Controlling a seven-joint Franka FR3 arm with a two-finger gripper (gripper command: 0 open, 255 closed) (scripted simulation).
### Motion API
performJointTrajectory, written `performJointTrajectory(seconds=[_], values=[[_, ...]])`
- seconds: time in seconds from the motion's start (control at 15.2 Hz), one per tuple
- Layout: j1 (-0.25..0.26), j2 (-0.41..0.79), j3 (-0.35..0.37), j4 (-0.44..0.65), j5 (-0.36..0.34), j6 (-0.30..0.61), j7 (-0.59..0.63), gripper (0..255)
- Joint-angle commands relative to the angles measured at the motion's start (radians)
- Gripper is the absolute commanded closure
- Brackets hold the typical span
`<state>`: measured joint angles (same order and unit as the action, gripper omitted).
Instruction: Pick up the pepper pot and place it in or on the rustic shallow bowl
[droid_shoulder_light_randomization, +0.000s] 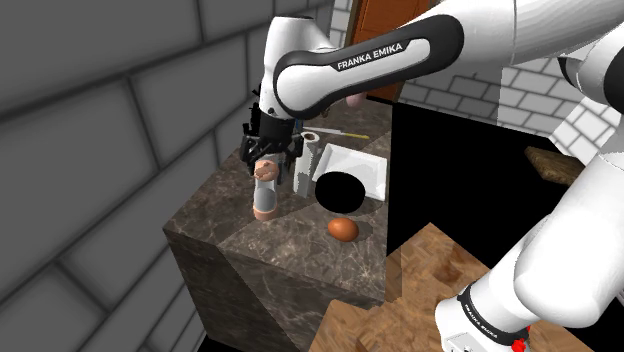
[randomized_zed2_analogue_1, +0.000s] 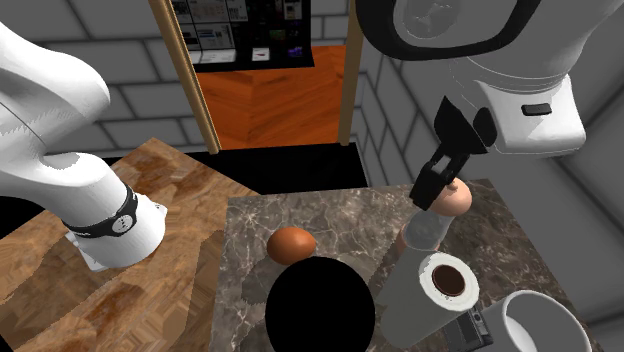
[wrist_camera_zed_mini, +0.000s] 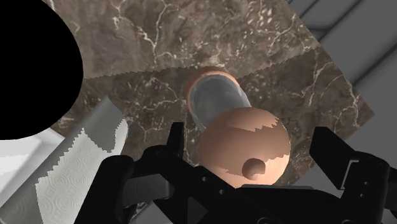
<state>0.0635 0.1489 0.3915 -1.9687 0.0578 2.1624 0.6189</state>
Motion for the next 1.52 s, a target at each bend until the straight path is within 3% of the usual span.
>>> performJointTrajectory(seconds=[0.0,0.53,0.59,1.19,1.45], values=[[0.004,0.017,0.000,-0.009,-0.007,0.026,0.006,0],[0.005,0.021,0.000,-0.012,-0.009,0.033,0.007,0],[0.005,0.021,0.000,-0.012,-0.009,0.033,0.007,255],[0.005,0.021,0.000,-0.012,-0.009,0.033,0.007,255],[0.002,-0.001,0.002,0.016,-0.001,-0.017,0.005,255]])
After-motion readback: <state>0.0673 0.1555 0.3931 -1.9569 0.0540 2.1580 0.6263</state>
